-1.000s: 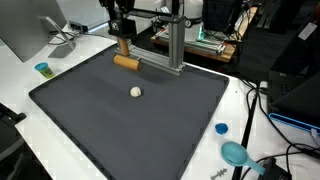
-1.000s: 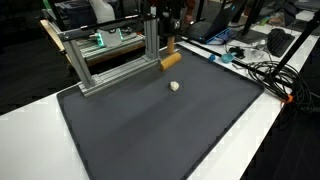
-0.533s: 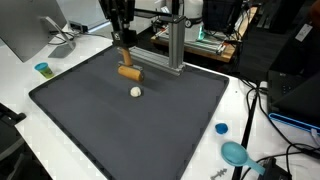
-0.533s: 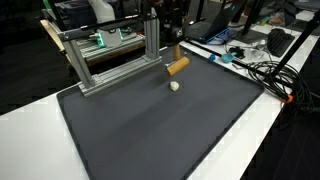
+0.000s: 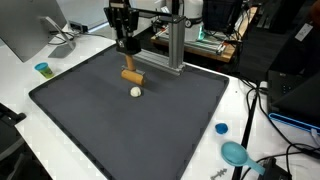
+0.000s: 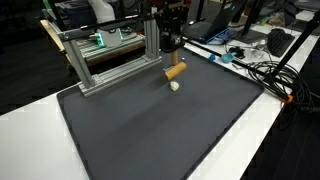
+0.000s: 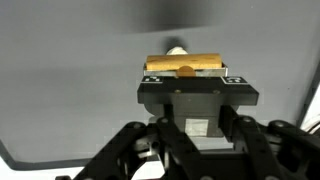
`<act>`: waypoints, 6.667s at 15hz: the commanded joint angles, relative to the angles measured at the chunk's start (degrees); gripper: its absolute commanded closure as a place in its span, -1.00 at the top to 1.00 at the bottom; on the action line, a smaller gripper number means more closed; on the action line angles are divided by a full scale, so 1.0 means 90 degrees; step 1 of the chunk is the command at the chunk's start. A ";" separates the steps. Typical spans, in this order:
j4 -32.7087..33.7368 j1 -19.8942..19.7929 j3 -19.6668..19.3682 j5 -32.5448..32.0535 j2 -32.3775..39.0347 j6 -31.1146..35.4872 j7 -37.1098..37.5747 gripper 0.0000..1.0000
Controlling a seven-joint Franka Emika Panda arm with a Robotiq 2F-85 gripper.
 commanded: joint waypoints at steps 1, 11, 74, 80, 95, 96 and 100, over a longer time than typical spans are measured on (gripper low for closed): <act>0.0168 0.0111 0.0022 -0.0371 0.0332 0.0339 0.0499 -0.57; 0.0538 0.0340 -0.0093 -0.1139 0.1133 0.0346 0.1468 -0.57; 0.2064 0.0116 0.0056 -0.0287 0.1861 -0.2561 0.0333 -0.57; 0.1380 0.0176 0.0142 -0.0320 0.0885 -0.2131 0.0011 -0.57; 0.1931 0.0212 -0.0031 -0.0400 0.1940 -0.1120 0.0782 -0.57; 0.2000 0.0223 -0.0052 -0.0438 0.2011 -0.0995 0.0813 -0.57; 0.2316 0.0231 -0.0107 -0.0472 0.2273 -0.0923 0.0890 -0.57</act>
